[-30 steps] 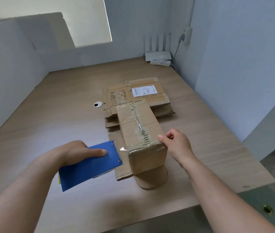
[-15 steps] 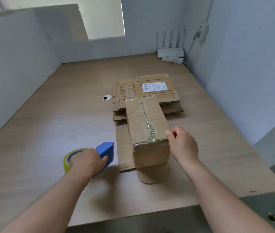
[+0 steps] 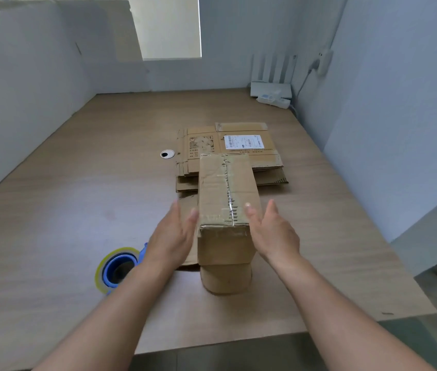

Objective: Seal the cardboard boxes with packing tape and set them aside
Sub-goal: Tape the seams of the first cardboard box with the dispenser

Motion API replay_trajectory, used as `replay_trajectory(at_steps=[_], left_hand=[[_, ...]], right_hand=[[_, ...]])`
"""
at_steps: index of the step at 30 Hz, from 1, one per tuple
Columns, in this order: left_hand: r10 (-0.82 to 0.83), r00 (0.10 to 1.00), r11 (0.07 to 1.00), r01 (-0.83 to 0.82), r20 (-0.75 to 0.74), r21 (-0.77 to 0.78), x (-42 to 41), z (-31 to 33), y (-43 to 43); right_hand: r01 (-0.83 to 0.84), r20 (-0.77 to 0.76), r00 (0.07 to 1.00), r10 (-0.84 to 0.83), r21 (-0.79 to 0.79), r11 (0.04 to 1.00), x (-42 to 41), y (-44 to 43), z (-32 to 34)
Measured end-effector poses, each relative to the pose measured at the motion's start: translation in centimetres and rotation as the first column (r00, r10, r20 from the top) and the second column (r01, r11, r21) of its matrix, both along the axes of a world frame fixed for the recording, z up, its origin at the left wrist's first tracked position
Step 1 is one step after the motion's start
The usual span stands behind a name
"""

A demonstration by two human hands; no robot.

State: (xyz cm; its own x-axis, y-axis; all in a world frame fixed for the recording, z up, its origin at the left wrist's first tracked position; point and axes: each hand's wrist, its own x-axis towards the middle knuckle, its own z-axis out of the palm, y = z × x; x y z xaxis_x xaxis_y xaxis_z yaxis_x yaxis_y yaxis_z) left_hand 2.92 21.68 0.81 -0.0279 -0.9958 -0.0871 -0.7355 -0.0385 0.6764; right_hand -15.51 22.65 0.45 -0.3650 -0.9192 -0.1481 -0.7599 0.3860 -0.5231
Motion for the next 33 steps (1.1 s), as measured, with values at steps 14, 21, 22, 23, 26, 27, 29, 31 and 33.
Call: replay_trajectory(at_steps=[14,21,22,23,26,27,29,31,33], left_hand=[[0.186,0.927,0.960,-0.100,-0.327,0.262,-3.5,-1.5,-1.3],[-0.364,0.867,0.928,0.307,0.340,0.212,-2.2,-0.7,-2.0],[-0.377,0.830,0.925,0.317,0.411,0.208,-2.1,-0.5,-2.2],[-0.399,0.796,0.917,0.338,0.455,0.213,-1.8,-0.4,-2.4],[-0.506,0.719,0.862,0.423,0.476,0.278,-0.9,0.0,-3.1],[-0.532,0.701,0.846,0.436,0.474,0.305,-0.8,0.2,-3.3],[-0.566,0.685,0.824,0.451,0.458,0.345,-0.6,0.3,-4.0],[-0.590,0.688,0.805,0.461,0.422,0.374,-0.5,0.4,-4.3],[-0.607,0.701,0.790,0.479,0.375,0.383,-0.2,0.4,-4.4]], right_hand=[[-0.177,0.130,0.974,0.188,-0.092,0.980,-2.5,-1.3,-1.8],[-0.556,-0.432,0.667,0.607,0.255,0.791,-3.4,-2.1,0.8],[-0.580,-0.451,0.635,0.627,0.258,0.773,-3.3,-2.3,0.7],[-0.599,-0.437,0.623,0.648,0.266,0.755,-3.3,-2.6,0.7],[-0.665,-0.337,0.584,0.738,0.322,0.674,-4.5,-3.4,0.7],[-0.685,-0.310,0.563,0.766,0.343,0.643,-4.8,-3.5,0.9],[-0.710,-0.280,0.535,0.797,0.363,0.604,-5.6,-3.5,1.3],[-0.707,-0.274,0.524,0.806,0.387,0.592,-6.4,-3.6,1.6],[-0.702,-0.303,0.498,0.812,0.408,0.583,-6.9,-3.7,2.1]])
